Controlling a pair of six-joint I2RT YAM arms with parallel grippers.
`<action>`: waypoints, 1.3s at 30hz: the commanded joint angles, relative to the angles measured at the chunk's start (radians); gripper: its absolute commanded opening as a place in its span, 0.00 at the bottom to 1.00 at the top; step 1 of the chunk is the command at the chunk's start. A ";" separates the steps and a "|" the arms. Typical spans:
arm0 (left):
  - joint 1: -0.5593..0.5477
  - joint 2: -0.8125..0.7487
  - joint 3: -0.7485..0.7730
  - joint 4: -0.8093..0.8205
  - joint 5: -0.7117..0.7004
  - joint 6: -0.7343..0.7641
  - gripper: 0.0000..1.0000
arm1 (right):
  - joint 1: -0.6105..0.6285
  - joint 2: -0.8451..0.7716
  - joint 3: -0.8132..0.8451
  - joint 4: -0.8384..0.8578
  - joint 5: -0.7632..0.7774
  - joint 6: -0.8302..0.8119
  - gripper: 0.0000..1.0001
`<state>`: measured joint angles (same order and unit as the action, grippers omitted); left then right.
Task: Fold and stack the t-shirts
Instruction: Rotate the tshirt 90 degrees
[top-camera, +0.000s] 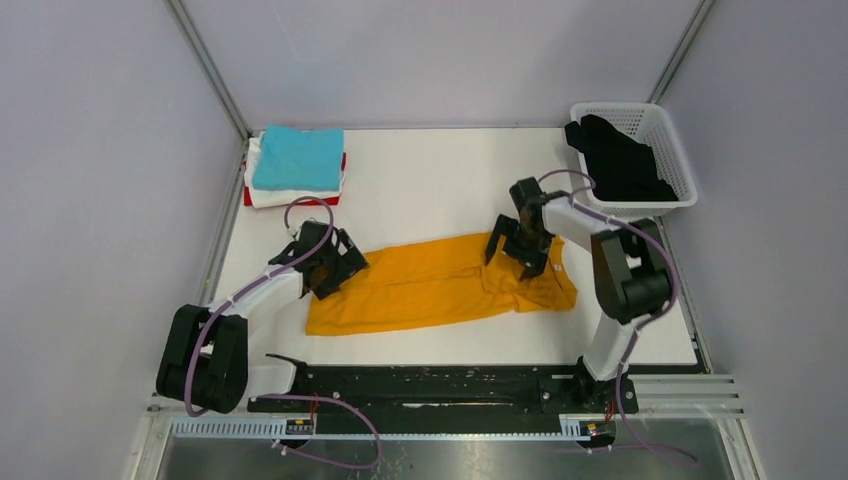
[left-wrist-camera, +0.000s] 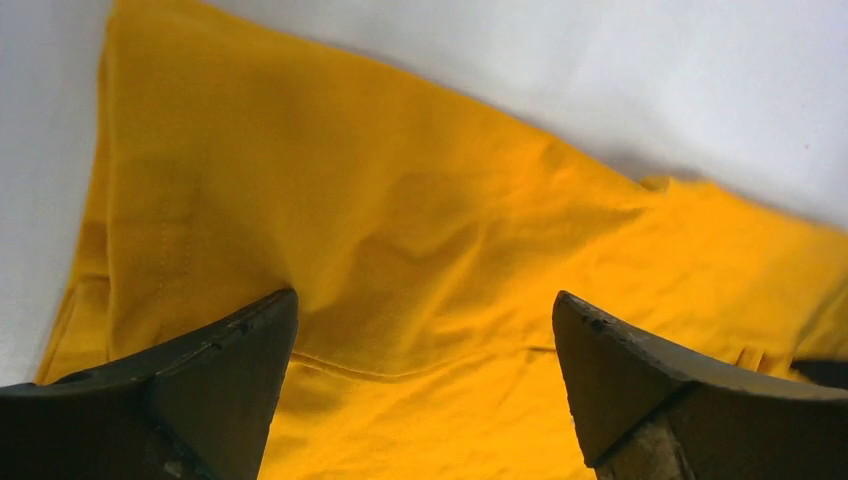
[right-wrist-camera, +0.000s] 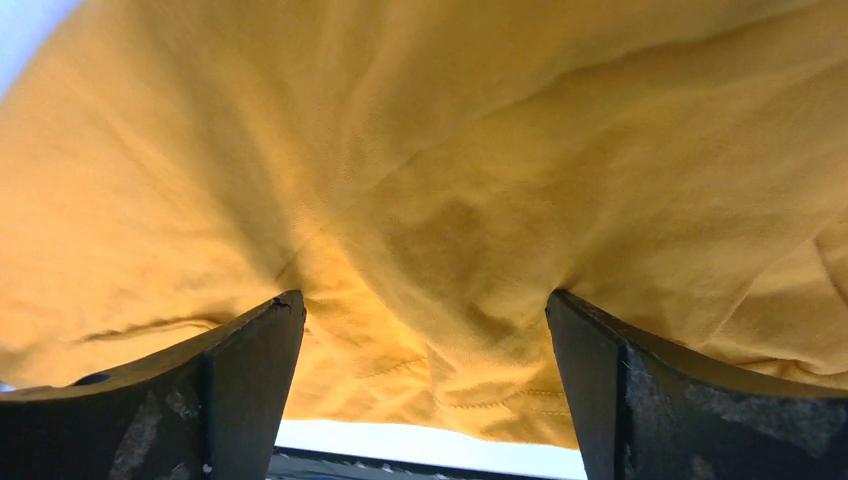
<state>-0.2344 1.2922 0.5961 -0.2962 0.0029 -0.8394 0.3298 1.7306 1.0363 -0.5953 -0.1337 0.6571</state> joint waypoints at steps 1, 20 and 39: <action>-0.086 -0.007 -0.064 0.012 0.026 -0.103 0.99 | -0.025 0.245 0.313 0.000 0.011 -0.055 0.99; -0.809 0.168 0.141 0.187 0.037 -0.447 0.99 | -0.012 1.004 1.495 -0.032 -0.305 0.114 0.99; -0.972 -0.377 -0.034 -0.335 -0.271 -0.359 0.99 | 0.000 0.093 0.693 -0.118 -0.015 -0.204 0.99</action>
<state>-1.2118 0.9794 0.6868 -0.5507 -0.2646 -1.1877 0.2981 2.1880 2.1464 -0.7189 -0.2146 0.4725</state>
